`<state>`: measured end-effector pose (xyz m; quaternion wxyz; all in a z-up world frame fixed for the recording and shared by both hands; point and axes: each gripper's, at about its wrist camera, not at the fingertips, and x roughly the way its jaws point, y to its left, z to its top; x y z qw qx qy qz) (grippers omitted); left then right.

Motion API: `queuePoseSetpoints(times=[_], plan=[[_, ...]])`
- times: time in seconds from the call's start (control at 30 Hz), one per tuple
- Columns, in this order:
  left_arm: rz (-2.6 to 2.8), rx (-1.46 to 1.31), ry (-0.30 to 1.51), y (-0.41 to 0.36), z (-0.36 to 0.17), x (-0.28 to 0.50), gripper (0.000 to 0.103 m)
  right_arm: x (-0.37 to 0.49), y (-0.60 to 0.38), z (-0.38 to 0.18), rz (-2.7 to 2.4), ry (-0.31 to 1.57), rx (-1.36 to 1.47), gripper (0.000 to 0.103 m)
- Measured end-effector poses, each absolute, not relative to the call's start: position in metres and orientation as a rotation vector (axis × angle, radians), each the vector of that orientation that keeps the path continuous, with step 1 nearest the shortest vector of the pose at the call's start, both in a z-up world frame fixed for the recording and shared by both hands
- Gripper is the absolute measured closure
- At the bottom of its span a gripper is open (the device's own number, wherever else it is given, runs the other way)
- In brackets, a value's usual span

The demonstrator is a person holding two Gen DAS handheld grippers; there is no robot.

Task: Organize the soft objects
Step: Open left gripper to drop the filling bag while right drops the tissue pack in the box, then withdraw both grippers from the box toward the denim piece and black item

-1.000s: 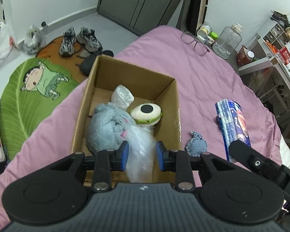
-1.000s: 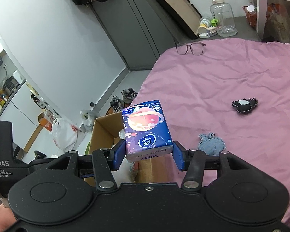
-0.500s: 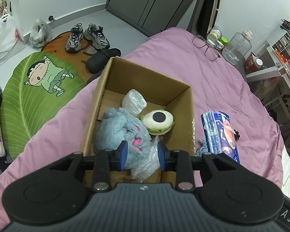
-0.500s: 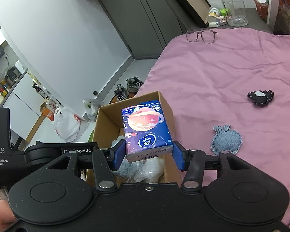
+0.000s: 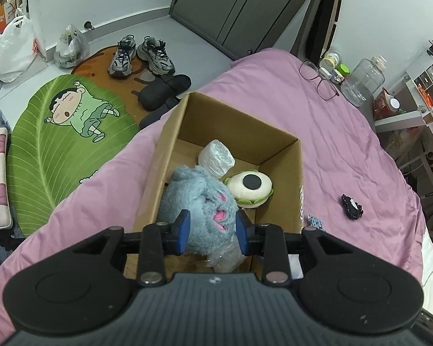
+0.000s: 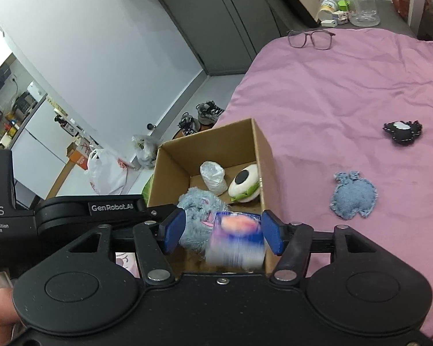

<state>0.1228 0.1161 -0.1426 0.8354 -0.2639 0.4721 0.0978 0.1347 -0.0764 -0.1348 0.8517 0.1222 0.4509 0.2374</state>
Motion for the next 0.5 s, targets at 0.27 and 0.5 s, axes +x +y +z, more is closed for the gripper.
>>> queuePoseSetpoints(times=[0.27, 0.5], plan=[[0.195, -0.547, 0.988, 0.110, -0.134, 0.119, 0.072, 0.128, -0.098, -0.124, 0.478, 0.925, 0.263, 0.041], [0.183, -0.513, 0.991, 0.096, -0.124, 0.114, 0.060, 0.121, -0.117, -0.120, 0.447, 0.914, 0.256, 0.031]])
